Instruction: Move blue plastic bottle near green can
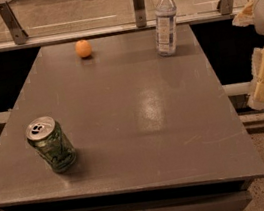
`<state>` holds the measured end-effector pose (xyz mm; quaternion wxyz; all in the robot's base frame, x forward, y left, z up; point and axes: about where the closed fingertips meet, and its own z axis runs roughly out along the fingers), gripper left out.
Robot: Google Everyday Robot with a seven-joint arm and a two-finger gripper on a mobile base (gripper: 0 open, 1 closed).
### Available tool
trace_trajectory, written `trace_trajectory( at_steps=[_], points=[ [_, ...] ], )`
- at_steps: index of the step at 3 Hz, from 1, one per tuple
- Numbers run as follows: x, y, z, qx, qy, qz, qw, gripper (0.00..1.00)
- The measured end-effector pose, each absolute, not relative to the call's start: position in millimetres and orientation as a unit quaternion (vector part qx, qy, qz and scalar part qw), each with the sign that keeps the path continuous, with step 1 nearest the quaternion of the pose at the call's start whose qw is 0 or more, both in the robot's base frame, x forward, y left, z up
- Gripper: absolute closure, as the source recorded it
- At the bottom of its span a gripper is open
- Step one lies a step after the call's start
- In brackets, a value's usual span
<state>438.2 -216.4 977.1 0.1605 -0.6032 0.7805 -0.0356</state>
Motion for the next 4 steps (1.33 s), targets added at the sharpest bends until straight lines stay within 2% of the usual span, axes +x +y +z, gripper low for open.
trace_trajectory(
  at_steps=[2, 4],
  points=[
    [455.3, -214.0, 969.6, -0.608, 0.774, -0.034, 0.173, 0.00],
    [569.4, -218.7, 932.9, -0.581, 0.764, -0.015, 0.279, 0.00]
  ],
)
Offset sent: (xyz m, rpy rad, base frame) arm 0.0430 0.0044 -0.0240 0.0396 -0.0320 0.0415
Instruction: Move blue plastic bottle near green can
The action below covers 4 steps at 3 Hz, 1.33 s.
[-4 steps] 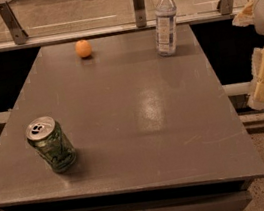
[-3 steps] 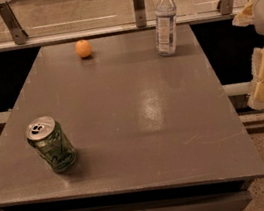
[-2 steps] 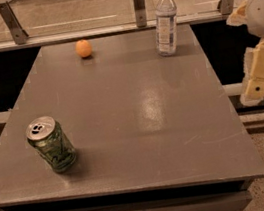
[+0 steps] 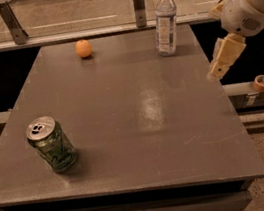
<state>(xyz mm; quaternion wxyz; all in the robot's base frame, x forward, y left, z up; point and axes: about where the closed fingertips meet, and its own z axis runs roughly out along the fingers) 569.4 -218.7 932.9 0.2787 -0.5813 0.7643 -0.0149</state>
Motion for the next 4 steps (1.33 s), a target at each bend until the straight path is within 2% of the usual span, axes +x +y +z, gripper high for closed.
trace_trajectory(
  at_steps=[2, 4],
  points=[
    [689.7, -207.2, 921.8, -0.522, 0.760, 0.010, 0.388, 0.00],
    [759.8, -189.1, 916.1, -0.462, 0.758, 0.077, 0.453, 0.00]
  ],
)
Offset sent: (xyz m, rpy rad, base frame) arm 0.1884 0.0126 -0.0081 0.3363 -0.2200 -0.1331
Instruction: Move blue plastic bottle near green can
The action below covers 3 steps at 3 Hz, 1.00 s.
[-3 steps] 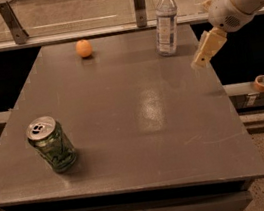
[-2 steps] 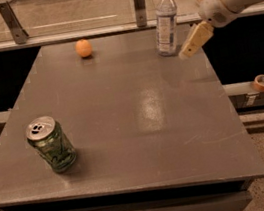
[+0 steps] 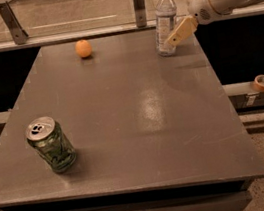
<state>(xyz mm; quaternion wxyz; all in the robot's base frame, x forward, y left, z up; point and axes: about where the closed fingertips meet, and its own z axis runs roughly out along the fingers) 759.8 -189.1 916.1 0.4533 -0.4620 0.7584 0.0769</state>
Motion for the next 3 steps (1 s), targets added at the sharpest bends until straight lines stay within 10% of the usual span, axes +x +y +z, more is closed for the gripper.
trace_trajectory(
  at_steps=[3],
  points=[
    [751.2, -147.3, 922.7, -0.460, 0.721, 0.207, 0.474, 0.65]
  ],
)
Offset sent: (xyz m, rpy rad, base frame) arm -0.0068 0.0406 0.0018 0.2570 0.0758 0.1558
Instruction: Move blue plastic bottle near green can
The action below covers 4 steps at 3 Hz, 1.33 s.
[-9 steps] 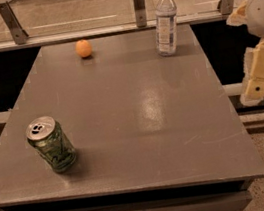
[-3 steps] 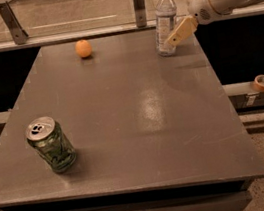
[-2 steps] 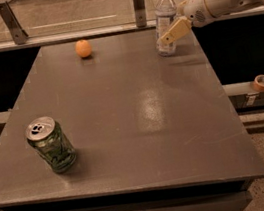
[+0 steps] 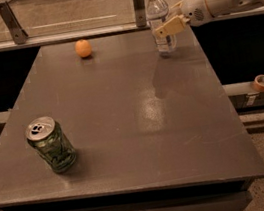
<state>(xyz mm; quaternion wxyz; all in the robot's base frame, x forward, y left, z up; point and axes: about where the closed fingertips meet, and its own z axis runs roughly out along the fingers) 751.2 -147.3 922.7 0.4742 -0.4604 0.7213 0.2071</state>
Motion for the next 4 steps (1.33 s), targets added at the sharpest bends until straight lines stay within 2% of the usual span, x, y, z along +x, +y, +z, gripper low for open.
trace_trajectory(
  at_steps=[1, 2, 3, 4],
  points=[
    [733.4, -146.3, 962.6, -0.469, 0.699, 0.207, 0.499, 0.87],
    [732.8, -142.8, 964.6, -0.471, 0.697, 0.208, 0.499, 1.00],
    [729.1, -133.6, 962.9, -0.474, 0.692, 0.218, 0.499, 1.00],
    [728.7, -93.8, 983.4, -0.482, 0.658, 0.239, 0.527, 1.00]
  ],
)
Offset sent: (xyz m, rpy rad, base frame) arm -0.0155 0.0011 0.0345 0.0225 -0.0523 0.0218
